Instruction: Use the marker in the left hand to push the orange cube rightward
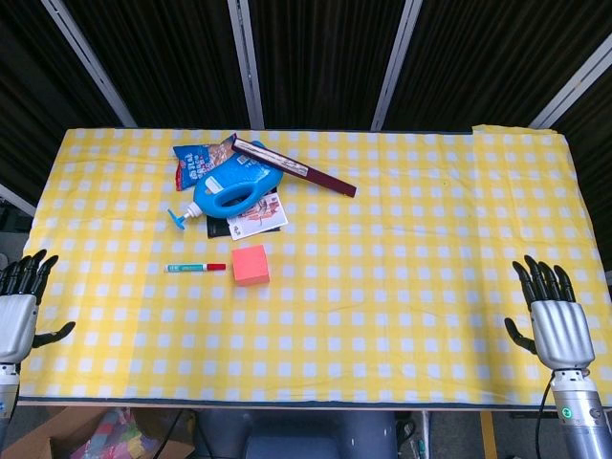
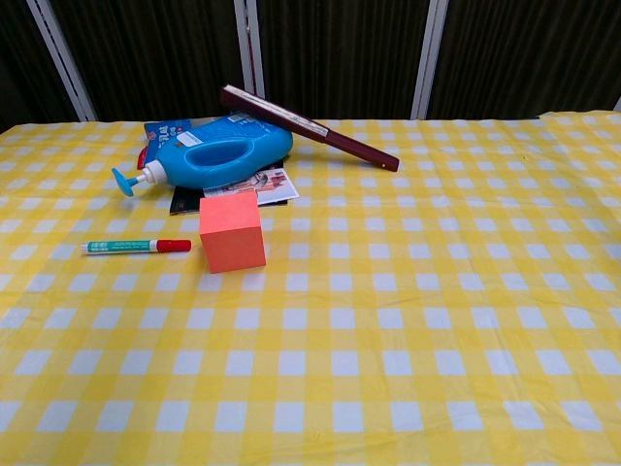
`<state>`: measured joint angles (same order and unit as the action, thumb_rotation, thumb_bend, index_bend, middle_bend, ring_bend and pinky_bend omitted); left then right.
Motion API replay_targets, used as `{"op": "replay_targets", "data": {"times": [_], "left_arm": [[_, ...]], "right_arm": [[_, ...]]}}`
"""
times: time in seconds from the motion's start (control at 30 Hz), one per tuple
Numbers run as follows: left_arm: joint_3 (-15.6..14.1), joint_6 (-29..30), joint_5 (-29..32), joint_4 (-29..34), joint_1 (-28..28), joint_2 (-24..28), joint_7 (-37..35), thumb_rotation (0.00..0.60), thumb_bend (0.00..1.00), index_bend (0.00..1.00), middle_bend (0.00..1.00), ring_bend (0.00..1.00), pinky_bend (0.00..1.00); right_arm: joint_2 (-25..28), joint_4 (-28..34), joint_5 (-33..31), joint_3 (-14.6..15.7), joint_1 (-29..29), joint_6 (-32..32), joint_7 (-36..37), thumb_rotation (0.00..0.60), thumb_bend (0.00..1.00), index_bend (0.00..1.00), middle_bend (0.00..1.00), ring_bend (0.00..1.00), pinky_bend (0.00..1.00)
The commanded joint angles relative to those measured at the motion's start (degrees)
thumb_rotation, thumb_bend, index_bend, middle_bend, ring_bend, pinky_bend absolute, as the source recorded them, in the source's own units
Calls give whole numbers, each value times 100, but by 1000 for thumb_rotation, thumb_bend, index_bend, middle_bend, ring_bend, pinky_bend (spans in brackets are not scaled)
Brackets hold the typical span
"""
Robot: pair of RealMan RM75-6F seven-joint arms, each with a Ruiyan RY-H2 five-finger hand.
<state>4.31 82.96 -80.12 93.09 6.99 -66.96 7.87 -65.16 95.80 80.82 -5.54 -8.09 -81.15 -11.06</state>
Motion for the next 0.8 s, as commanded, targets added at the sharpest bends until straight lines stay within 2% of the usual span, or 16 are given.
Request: {"op": "replay_targets", "data": {"times": [0.03,0.53,0.63,0.8], "left_arm": [[-4,-1,-4,2,-2,3,0,600,98,0,0,0,0],[18,-102,61,31,44,16,31,600,98,2,0,0,27],[103,-176,123,33,129,-7,50,600,98,49,0,0,30],[289,-497,374,75,404,-84,347,600,129,223,12,0,86]], "right_arm": [[-1,2,0,-2,3,-8,0,600,378,0,0,0,0],[-7,-4,-8,-5,2,-8,-14,600,379,0,0,0,0],[-7,3,2,-1,11,-29,-16,600,378,0,0,0,0],[-8,-8,17,3,14,-34,13,600,379,0,0,0,0]]}}
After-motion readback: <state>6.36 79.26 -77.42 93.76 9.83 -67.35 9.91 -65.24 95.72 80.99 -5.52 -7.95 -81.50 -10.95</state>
